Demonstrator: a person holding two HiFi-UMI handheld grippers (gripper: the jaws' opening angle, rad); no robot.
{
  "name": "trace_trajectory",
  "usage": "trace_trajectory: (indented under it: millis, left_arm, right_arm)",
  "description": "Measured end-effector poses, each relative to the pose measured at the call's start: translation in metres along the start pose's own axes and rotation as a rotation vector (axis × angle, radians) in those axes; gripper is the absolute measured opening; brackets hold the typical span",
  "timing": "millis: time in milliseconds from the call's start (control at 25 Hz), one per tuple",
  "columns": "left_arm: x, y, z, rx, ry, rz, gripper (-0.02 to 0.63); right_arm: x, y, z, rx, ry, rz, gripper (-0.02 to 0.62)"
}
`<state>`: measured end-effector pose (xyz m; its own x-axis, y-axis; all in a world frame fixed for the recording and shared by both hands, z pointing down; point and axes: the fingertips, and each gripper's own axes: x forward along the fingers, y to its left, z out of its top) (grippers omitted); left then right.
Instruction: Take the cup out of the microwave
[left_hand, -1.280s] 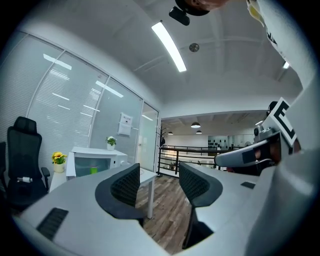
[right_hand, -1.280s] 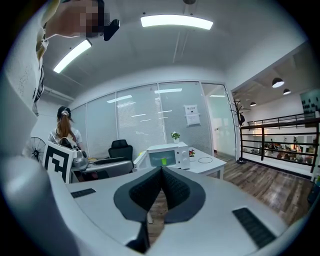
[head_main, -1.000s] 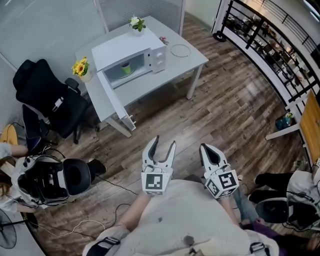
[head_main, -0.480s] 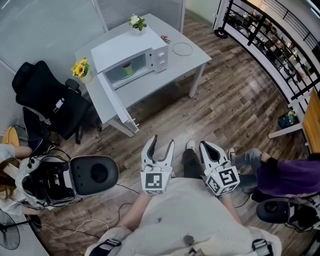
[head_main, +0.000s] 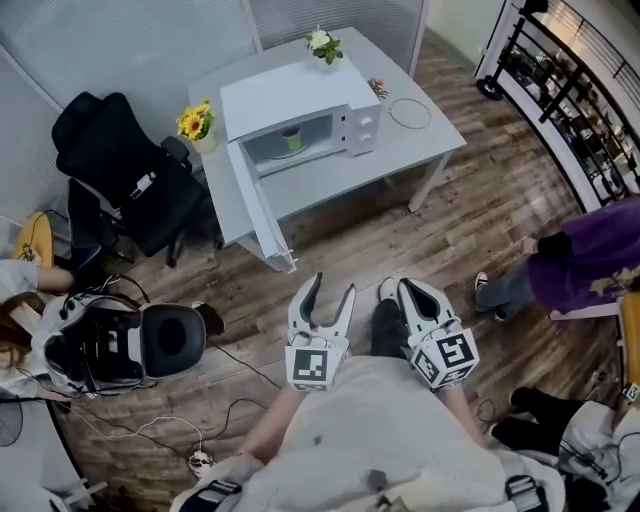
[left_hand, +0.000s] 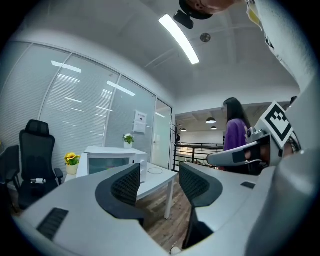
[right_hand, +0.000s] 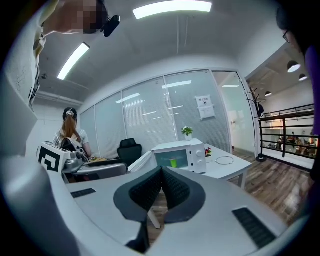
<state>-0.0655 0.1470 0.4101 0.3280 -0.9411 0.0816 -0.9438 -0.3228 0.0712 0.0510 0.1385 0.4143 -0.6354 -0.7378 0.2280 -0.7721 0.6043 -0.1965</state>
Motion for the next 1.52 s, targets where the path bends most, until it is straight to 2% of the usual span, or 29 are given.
trace_trajectory:
  millis: [240,440,640,760,920,1160,1520]
  left_arm:
    - [0.051,0.017,-0.004,-0.011,0.024,0.076,0.249]
    - [0.102,0.024,0.009,-0.022,0.003,0.147,0.249]
    - [0.143,0.031,0.011,-0.026,0.052,0.247,0.249]
    - [0.172,0.027,0.016,-0.032,0.053,0.29,0.249]
    - [0.21,0.02,0.006,-0.031,0.041,0.348,0.249]
    - [0.251,0.017,0.017,-0.049,0.032,0.392,0.249]
    - [0.306,0.025,0.006,-0.056,0.033,0.461,0.249]
  right_arm:
    - [0.057,-0.034,0.02,-0.04,0.016,0.101,0.009]
    - [0.09,-0.076,0.04,-0.042,0.025,0.16,0.009]
    - [0.126,-0.118,0.067,-0.038,0.028,0.23,0.008]
    - [0.14,-0.148,0.081,-0.045,0.024,0.258,0.009]
    - [0.159,-0.187,0.081,-0.063,0.012,0.315,0.009]
    - [0.175,-0.225,0.1,-0.075,0.017,0.34,0.009]
    - [0.206,-0.274,0.105,-0.089,0.038,0.375,0.009]
